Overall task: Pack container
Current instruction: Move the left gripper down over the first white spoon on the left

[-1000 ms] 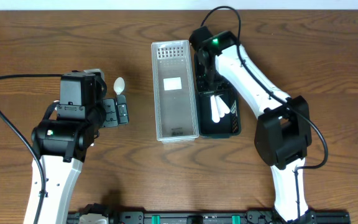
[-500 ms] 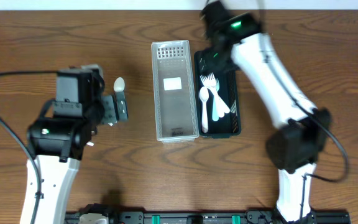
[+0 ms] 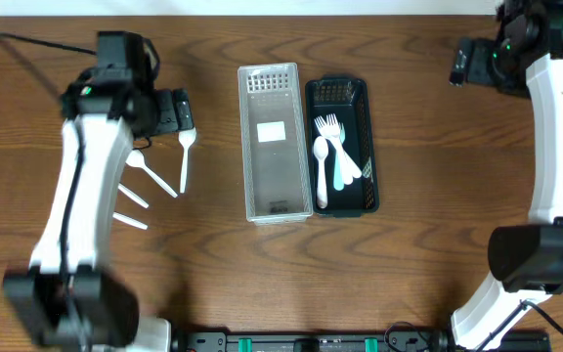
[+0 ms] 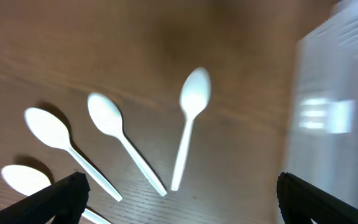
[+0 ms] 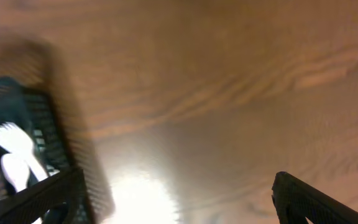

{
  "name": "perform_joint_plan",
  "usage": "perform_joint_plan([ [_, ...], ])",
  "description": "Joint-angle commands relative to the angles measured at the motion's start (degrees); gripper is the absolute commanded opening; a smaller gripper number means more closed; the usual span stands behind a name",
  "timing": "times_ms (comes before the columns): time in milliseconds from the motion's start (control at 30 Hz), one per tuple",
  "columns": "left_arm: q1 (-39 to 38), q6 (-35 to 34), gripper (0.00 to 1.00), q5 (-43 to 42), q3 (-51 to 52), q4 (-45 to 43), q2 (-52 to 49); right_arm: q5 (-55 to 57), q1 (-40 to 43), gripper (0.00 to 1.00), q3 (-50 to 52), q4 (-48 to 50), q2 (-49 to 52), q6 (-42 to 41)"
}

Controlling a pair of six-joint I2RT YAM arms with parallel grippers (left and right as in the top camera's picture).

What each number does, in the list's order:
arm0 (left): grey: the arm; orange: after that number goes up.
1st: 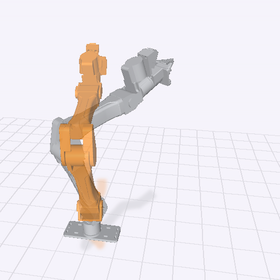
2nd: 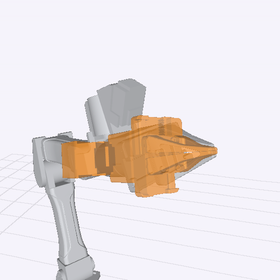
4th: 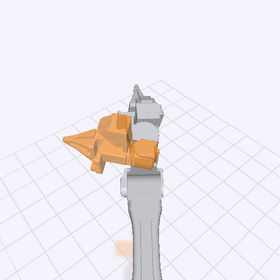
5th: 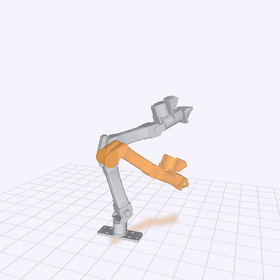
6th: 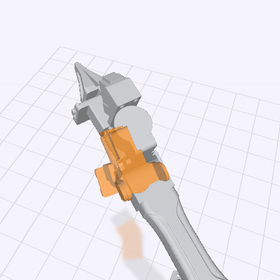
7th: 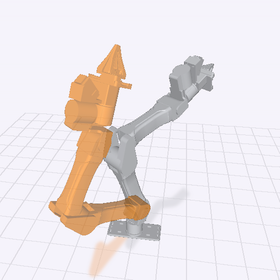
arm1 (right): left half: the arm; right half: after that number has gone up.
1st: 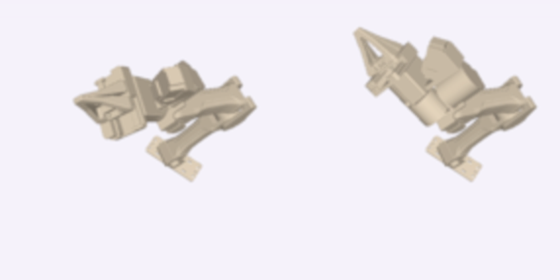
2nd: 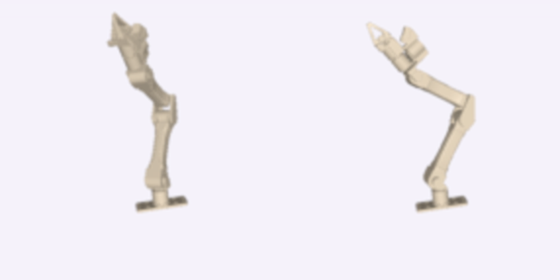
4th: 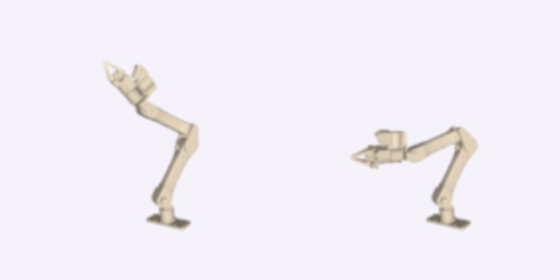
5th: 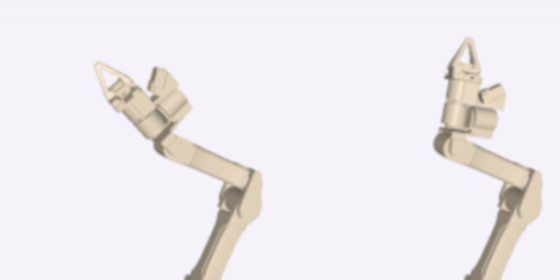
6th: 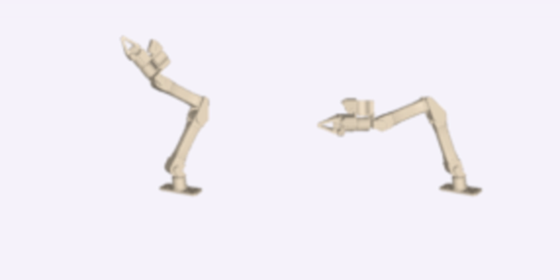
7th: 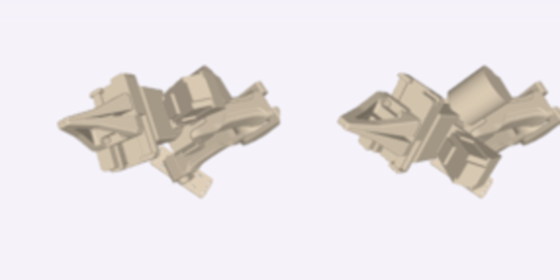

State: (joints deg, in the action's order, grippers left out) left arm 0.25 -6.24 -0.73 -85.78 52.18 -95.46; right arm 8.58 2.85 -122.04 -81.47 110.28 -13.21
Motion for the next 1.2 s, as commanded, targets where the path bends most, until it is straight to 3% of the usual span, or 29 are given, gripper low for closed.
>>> perform_joint_plan([
  [0, 1.7, 3.4, 0.98, 0.0, 0.1, -0.2, -5.9, -1.4, 1.0, 0.99, 2.9, 0.0, 0.7, -1.1],
  [400, 2.5, 10.9, 0.98, -3.5, 0.2, -6.9, -21.2, -1.5, 0.8, 0.99, 8.4, 1.8, 0.7, -0.9],
  [1167, 2.4, 7.9, 0.98, -4.3, 0.2, -3.3, -27.0, -2.4, 0.8, 0.99, 8.4, 1.8, 0.7, -0.4],
])
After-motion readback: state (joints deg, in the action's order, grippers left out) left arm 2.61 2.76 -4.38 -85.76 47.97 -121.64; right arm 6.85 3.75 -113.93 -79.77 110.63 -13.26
